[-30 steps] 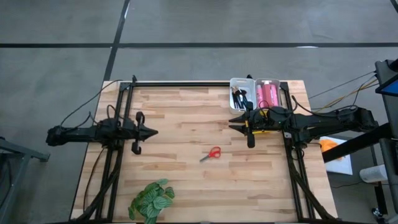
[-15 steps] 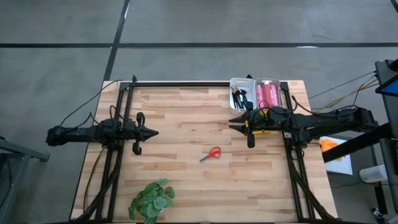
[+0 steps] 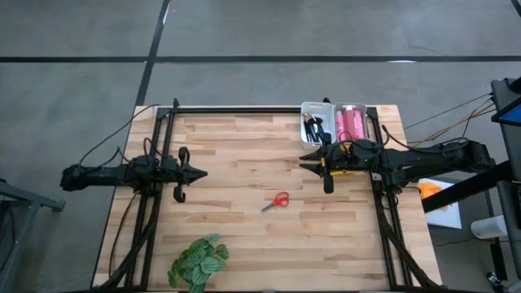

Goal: Pick & Place Paint Supplies
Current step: Put the red scissors into the yellow bin

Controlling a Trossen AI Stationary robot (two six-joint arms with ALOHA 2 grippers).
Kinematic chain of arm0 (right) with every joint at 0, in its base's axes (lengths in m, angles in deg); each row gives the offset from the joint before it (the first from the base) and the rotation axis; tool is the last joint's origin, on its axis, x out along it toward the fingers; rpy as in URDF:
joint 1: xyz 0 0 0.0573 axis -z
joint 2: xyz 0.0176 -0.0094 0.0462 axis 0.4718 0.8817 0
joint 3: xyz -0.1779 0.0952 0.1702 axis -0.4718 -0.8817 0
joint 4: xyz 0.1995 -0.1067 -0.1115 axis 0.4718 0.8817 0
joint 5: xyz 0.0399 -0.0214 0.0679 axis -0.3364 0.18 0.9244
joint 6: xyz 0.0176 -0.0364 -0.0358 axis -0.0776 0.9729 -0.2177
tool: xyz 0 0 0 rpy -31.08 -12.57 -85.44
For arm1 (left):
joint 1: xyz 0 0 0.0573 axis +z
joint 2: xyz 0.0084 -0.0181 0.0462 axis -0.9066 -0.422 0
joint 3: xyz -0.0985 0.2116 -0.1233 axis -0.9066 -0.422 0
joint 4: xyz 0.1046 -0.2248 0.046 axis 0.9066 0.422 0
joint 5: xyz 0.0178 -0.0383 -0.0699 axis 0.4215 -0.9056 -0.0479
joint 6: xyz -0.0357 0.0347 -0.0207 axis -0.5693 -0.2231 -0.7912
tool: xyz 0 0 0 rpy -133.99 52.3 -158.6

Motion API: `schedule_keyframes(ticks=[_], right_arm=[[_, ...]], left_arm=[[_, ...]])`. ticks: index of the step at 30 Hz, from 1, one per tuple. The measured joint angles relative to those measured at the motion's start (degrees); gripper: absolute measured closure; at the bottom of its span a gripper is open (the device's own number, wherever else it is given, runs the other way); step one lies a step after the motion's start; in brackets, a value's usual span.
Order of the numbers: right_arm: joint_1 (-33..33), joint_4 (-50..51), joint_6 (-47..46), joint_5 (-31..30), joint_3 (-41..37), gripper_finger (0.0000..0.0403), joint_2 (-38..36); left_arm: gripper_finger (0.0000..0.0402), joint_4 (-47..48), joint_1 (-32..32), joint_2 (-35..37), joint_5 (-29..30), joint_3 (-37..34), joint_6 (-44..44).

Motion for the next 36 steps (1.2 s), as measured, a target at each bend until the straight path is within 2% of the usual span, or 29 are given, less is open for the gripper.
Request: schedule_keyframes(ticks=[19, 25, 30, 36], right_arm=[[0.00, -0.88, 0.32, 0.00, 0.00, 0.0296, 0.00], [-0.01, -1.39, -4.50, 0.02, 0.00, 0.0296, -0.02], [0.01, -1.24, -3.54, 0.02, 0.00, 0.0296, 2.05], [0.02, 9.71, -0.17, 0.06, 4.67, 0.0296, 9.42]], left_arm=[[0.0399, 0.00, 0.00, -0.04, -0.01, -0.03, -0.02], [0.0399, 0.02, 0.00, -0.04, -0.01, -0.03, -0.02], [0.0399, 0.02, 0.00, -0.04, -0.01, -0.03, -0.02], [0.0399, 0.02, 0.00, -0.02, -0.01, -0.03, -0.02]])
